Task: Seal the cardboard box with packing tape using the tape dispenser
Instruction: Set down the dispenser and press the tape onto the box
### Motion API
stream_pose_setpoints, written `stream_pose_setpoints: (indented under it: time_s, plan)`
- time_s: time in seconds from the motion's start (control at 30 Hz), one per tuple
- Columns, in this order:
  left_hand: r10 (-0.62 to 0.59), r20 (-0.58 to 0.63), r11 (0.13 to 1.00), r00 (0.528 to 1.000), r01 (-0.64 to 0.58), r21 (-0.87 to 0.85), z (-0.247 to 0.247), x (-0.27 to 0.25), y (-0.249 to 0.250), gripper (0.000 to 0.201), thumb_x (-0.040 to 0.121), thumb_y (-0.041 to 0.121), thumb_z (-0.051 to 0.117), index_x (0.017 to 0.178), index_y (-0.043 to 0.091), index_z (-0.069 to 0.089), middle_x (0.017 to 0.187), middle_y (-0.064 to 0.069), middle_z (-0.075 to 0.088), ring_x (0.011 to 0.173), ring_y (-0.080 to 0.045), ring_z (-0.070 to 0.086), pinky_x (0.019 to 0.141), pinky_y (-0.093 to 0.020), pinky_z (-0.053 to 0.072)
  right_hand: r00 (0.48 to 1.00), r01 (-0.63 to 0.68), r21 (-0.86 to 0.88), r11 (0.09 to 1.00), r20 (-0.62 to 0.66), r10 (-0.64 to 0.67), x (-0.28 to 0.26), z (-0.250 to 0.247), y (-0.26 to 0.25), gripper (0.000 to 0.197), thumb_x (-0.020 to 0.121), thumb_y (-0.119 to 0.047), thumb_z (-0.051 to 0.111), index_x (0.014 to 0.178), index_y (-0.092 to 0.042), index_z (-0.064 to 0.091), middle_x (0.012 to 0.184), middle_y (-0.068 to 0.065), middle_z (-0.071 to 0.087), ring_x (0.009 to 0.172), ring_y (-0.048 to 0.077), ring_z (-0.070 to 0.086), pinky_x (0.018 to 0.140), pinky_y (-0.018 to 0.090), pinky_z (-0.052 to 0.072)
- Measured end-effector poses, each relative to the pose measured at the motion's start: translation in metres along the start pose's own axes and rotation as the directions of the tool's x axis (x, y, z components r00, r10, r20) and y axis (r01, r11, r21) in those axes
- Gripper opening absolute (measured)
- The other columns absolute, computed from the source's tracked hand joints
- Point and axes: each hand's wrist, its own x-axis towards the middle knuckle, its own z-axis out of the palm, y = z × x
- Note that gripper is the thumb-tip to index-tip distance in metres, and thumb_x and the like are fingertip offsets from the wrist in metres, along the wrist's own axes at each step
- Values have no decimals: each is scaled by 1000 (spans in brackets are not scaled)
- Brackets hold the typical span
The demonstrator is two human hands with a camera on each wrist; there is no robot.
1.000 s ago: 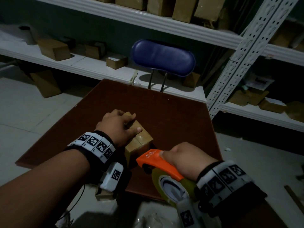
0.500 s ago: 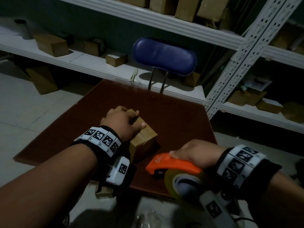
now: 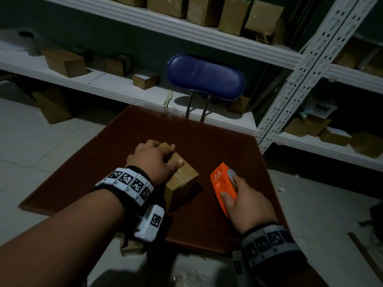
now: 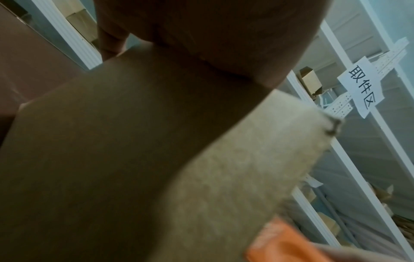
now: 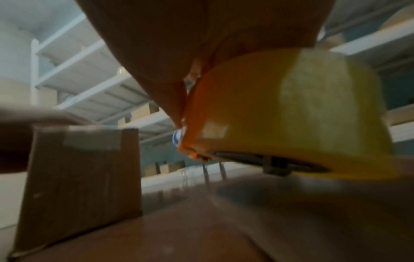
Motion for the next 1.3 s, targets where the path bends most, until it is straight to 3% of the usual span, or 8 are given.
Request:
stream_pose_setpoints:
  time_s: [0.3,0.4,0.47,0.53,0.63,0.73,0.9,1.3]
  plan:
    - [4,-28,1000,1000,-4,3,1,-10,-1,55,91,68,38,143,48,39,151,0,35,139,-27,31,109,-54,35,991,92,-114,989,-89,-102,14,17,-13,50,91,-56,55,135,-34,51,126,-5,60,119,23,54,97,40,45]
    - [15,-37,1000,999,-15,5,2,-10,-4,50,95,63,35,141,47,42,150,-1,37,137,-28,33,107,-54,35,956,183,187,965,-263,-130,5,19,-24,35,92,-54,54,120,-34,61,116,-4,59,108,20,56,90,37,48]
    - [13,-44,1000,999,-13,6,3,-10,-5,49,95,63,34,140,48,44,149,0,39,136,-28,34,107,-54,36,990,101,586,804,-143,-21,0,21,-36,24,95,-51,56,105,-30,62,103,-5,63,95,17,64,81,41,56]
    - [11,-47,1000,999,-10,13,3,-11,-4,48,95,63,34,139,48,44,148,-1,39,135,-28,34,107,-54,36,975,-210,812,545,217,52,-4,25,-50,28,96,-51,55,102,-24,59,99,2,66,84,21,69,69,46,62]
    - [8,-51,1000,999,-7,19,3,-11,-4,47,95,61,35,140,48,44,148,-1,39,135,-29,34,107,-54,36,828,-551,804,225,561,22,-5,34,-63,49,95,-60,52,112,-13,57,105,15,68,80,30,70,51,37,53]
    - [8,-53,1000,999,-6,24,4,-12,-4,47,95,61,35,140,48,43,148,-1,39,135,-28,34,106,-54,36,777,-626,778,60,628,-35,-4,41,-67,61,93,-66,47,112,-9,57,102,16,70,76,30,69,49,32,47]
    - [4,-54,1000,999,-2,31,3,-13,-2,47,96,61,35,140,48,42,149,-1,38,136,-27,34,106,-55,37,777,-628,776,-61,622,-93,-3,45,-67,57,91,-69,48,95,-12,57,68,4,59,54,19,56,51,29,33]
    - [6,-51,999,999,-4,44,4,-13,-1,46,96,60,35,140,48,43,150,-2,38,136,-29,33,104,-55,35,878,-479,866,-143,467,-109,-12,80,-80,28,90,-43,65,95,-16,58,63,0,48,51,16,50,47,27,33]
